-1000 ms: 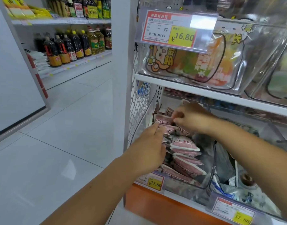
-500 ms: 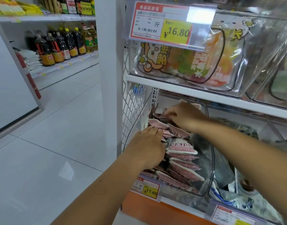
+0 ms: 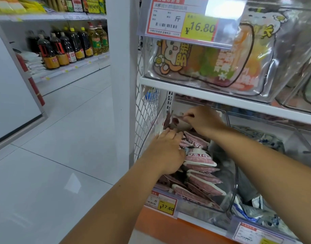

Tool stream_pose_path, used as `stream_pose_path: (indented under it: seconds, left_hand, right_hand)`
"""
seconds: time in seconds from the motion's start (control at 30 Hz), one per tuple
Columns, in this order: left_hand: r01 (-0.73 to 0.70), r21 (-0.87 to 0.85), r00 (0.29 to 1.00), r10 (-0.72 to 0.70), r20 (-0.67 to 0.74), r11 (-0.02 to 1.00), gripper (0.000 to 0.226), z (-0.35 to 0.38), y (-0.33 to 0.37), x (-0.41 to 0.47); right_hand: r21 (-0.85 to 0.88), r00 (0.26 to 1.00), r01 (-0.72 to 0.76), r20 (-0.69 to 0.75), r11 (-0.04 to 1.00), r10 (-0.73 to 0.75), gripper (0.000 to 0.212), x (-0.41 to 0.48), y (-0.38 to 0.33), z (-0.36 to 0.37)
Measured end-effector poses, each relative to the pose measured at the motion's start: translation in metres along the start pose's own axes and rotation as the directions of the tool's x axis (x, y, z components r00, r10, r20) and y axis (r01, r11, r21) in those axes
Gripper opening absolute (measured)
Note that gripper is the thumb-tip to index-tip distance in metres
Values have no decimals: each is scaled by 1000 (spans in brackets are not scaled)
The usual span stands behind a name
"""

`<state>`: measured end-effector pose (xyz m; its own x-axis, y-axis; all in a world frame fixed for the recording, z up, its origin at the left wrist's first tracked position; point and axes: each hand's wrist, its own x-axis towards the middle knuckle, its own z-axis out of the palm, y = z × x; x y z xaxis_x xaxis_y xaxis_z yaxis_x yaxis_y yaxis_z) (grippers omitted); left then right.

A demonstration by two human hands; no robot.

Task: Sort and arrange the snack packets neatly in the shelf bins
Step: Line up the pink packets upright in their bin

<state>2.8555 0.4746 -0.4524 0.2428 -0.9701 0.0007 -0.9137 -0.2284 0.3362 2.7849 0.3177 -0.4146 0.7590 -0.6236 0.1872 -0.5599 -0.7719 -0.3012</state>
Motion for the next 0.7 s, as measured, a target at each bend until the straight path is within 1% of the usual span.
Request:
stream_pose_path:
  seconds: [0.17, 0.23, 0.27, 0.3, 0.37, 0.4, 0.43, 0.47, 0.53, 0.6, 0.7]
  left_hand:
    - [6, 83, 999, -9, 37, 996, 57, 4, -5, -1]
    - [8, 97, 999, -12, 47, 995, 58, 6, -5, -2]
    - [6, 100, 999, -11, 51, 995, 58, 6, -4, -3]
    - [4, 101, 999, -10, 53, 995, 58, 6, -4, -4]
    - [4, 93, 998, -9, 55, 996, 59, 6, -4, -4]
    - [5, 92, 999, -10, 54, 996, 59, 6, -5, -4]
    - [4, 95, 999, -9, 51, 995, 59, 7, -5, -4]
    - [3, 100, 999, -8, 49, 995, 59, 7, -5, -5]
    - [10, 85, 999, -14, 40, 996, 58, 7, -5, -5]
    - [25, 27, 1000, -25, 11, 999, 59, 6, -5, -6]
    - [10, -98, 994, -21, -105, 995, 58, 5, -3, -10]
  right_hand:
    - [103, 1000, 2, -12, 995, -1, 17, -3, 4, -2]
    - [124, 999, 5, -33, 992, -1, 15, -4, 2, -3]
    - [126, 1000, 11, -15, 992, -9, 14, -5, 0, -3]
    - [120, 999, 18, 39, 993, -23, 14, -5, -2, -3]
    - [50, 978, 40, 202, 998, -49, 17, -5, -7, 1]
    - [24, 970, 41, 237, 999, -46, 18, -5, -9, 2]
    - [25, 975, 34, 220, 999, -39, 17, -4, -9, 2]
    - [41, 986, 26, 163, 999, -32, 17, -4, -9, 1]
    - [94, 1000, 5, 16, 996, -7, 25, -4, -7, -4]
    - [167, 997, -27, -69, 986, 39, 30, -6, -4, -8]
    - [179, 986, -44, -149, 983, 71, 26, -12, 3, -13]
